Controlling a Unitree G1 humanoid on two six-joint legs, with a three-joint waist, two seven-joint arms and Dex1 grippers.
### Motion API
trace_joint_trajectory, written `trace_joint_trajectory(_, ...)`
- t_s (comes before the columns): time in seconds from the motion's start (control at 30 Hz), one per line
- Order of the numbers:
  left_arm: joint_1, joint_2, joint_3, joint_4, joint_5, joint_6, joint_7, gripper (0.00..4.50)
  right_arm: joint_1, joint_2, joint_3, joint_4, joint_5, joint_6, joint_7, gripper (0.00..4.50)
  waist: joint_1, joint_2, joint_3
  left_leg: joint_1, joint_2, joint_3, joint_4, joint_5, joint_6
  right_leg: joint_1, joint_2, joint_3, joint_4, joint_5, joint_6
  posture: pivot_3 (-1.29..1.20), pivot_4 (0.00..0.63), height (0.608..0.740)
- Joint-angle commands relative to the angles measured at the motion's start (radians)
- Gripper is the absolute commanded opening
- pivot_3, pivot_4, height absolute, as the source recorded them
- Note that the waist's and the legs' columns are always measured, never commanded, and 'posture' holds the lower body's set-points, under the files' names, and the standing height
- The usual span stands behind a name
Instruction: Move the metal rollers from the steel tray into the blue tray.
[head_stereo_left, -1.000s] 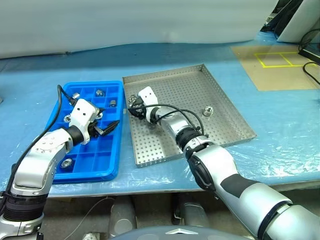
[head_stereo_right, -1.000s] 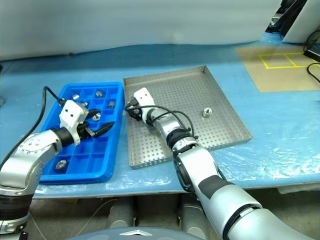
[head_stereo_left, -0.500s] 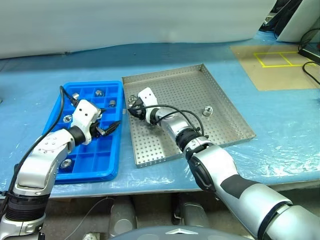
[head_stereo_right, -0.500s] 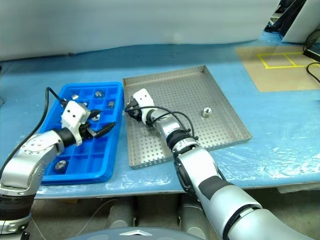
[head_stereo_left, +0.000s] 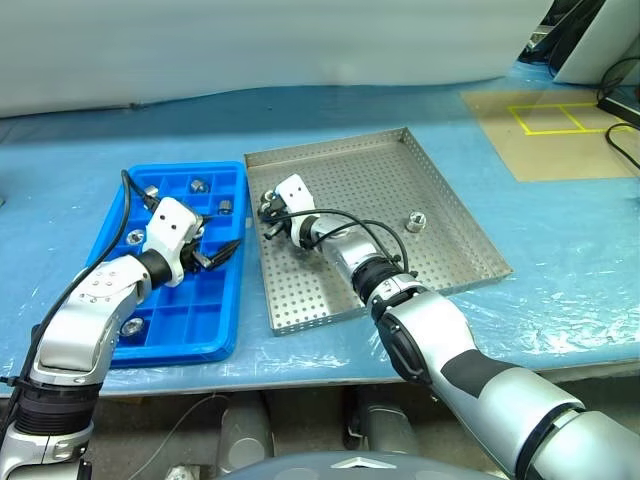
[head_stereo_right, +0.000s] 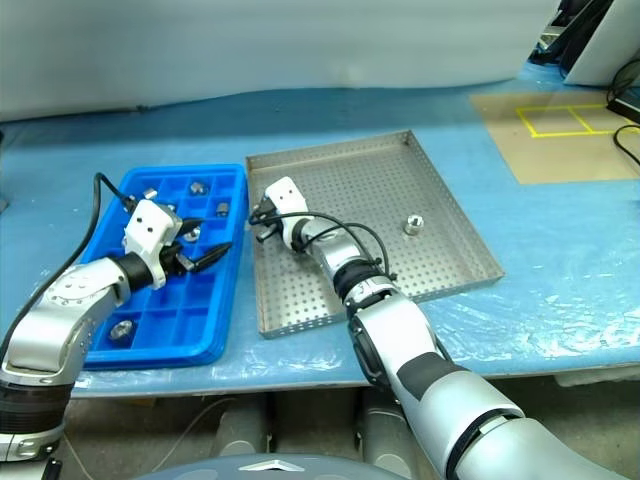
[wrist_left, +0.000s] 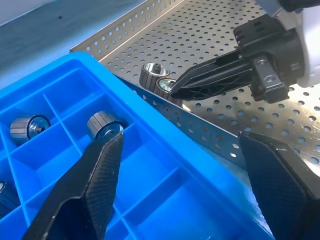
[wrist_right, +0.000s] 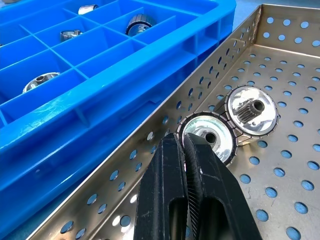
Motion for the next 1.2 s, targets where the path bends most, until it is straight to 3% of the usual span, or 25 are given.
trace_joint_trajectory(0.03,-0.015,0.002,0.005,-0.011,0.008,-0.026,0.001,3.88,0.048,0.119,-0.004,-0.035,0.012,-0.022,0.003,0.02,0.000,0.000,0.000,0.000,0.000,0.000,0.000,0.000,0.000,0.000,0.000,0.000,0.000,0.000,0.000,0.15,0.150,0.740)
trace_joint_trajectory(0.3,-0.031,-0.005,0.000,-0.008,0.012,-0.026,0.004,3.88,0.064,0.034,0.024,-0.117,-0.002,-0.023,0.095,0.02,0.000,0.000,0.000,0.000,0.000,0.000,0.000,0.000,0.000,0.000,0.000,0.000,0.000,0.000,0.000,0.14,0.150,0.740)
trace_joint_trajectory(0.47,-0.033,-0.005,0.001,0.001,0.013,-0.031,0.003,3.88,0.178,-0.131,0.063,-0.363,-0.002,0.075,0.277,0.02,0.001,0.000,0.000,-0.001,0.000,0.000,0.000,0.000,0.000,0.000,0.000,0.000,-0.001,0.000,0.000,0.13,0.150,0.740)
trace_joint_trajectory(0.7,-0.060,-0.026,-0.029,0.033,0.017,-0.049,-0.002,3.88,0.381,-0.319,0.111,-0.812,0.025,0.293,0.411,0.02,0.010,0.000,0.000,0.000,0.000,0.000,0.000,0.000,0.000,0.001,0.000,0.000,-0.002,0.000,0.000,0.08,0.150,0.740)
trace_joint_trajectory(0.93,-0.106,-0.046,-0.059,0.083,0.031,-0.074,-0.012,3.88,0.434,-0.332,0.061,-0.987,0.116,0.421,0.404,0.02,-0.005,0.000,0.000,0.002,0.001,0.000,0.000,0.000,0.000,0.001,0.003,0.002,-0.001,0.000,0.000,0.04,0.150,0.740)
trace_joint_trajectory(1.2,-0.126,-0.047,-0.064,0.106,0.038,-0.087,-0.025,3.88,0.351,-0.241,0.078,-0.846,0.082,0.356,0.275,2.65,-0.005,0.000,0.000,0.002,0.001,0.000,-0.001,0.001,-0.001,0.001,0.003,0.002,-0.001,0.000,0.000,0.04,0.150,0.740)
